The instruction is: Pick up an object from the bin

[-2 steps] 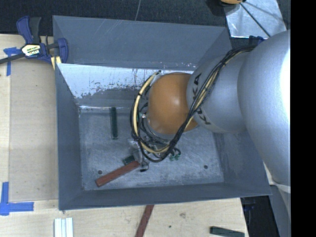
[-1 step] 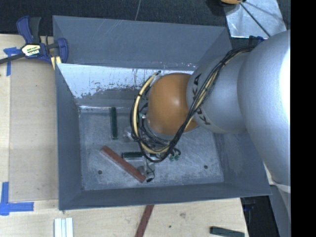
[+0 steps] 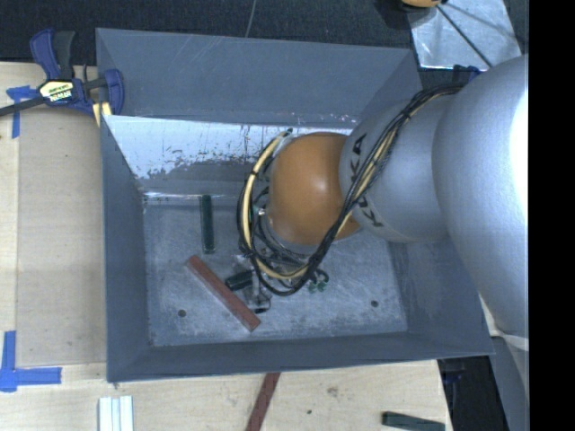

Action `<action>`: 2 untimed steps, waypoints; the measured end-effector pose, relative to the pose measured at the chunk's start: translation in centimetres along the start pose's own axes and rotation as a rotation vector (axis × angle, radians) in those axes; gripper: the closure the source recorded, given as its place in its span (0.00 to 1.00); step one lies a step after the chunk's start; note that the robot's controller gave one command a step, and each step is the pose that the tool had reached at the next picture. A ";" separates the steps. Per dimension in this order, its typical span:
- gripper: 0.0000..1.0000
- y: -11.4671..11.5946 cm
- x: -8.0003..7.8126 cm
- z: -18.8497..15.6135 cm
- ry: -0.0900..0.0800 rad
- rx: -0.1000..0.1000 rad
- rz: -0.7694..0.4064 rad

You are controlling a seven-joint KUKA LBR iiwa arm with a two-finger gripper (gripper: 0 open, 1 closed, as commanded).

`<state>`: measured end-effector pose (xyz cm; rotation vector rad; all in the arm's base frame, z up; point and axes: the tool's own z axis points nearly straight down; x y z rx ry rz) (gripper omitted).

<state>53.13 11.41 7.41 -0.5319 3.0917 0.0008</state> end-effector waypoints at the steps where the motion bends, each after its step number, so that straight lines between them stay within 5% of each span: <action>1: 1.00 0.0 0.0 0.0 0.000 0.000 0.000; 2: 1.00 0.6 -0.5 -17.3 -0.006 0.001 -0.039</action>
Offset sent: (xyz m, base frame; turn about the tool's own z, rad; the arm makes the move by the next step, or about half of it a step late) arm -0.0008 0.0065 0.1691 -0.0396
